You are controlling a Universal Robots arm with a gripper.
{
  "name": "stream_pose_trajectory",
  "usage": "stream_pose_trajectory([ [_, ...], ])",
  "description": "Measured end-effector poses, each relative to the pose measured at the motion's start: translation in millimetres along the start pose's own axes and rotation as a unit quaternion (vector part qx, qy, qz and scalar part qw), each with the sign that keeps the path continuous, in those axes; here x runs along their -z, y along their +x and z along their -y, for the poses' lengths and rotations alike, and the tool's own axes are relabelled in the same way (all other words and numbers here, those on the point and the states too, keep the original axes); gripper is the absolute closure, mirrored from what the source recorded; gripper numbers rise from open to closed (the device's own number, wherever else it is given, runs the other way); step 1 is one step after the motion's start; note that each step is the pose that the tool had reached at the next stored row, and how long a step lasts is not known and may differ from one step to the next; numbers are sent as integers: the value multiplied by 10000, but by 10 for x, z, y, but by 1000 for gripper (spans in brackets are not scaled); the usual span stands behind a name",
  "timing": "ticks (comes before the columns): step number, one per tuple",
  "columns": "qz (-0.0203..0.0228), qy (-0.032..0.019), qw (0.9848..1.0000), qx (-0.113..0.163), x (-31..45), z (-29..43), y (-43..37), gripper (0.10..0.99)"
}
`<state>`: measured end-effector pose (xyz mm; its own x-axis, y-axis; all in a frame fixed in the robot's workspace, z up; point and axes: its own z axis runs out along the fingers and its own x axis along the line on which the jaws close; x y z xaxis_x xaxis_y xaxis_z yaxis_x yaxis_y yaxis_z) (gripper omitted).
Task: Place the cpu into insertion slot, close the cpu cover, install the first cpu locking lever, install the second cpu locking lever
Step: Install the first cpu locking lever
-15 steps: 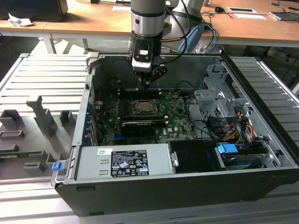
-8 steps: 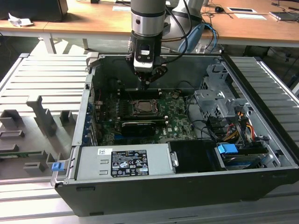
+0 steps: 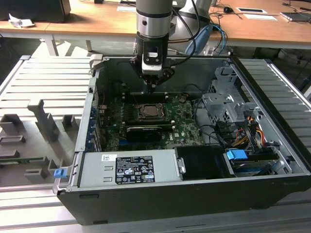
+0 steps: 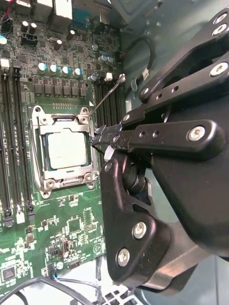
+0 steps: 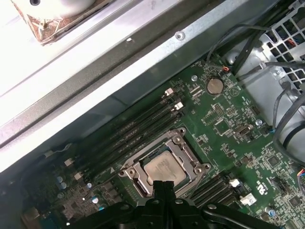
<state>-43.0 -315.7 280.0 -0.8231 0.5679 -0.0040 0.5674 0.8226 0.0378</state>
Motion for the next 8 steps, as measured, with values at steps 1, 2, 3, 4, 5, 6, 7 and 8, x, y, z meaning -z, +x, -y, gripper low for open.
stream_pose_trajectory([
  [1, -1, 0, 10000, 35, 0, 0, 0, 980],
  [2, -3, 0, 10000, 79, 0, 0, 0, 980],
  [3, -4, -1, 9999, 108, 0, 0, 0, 980],
  [4, -6, 0, 9999, 165, 0, 0, 0, 980],
  [5, -8, -1, 9998, 217, 0, 0, 0, 980],
  [6, -10, -1, 9996, 272, 0, 0, 0, 980],
  [7, -12, -1, 9995, 314, 0, 0, 0, 980],
  [8, -14, -1, 9993, 373, 0, 0, 0, 980],
])
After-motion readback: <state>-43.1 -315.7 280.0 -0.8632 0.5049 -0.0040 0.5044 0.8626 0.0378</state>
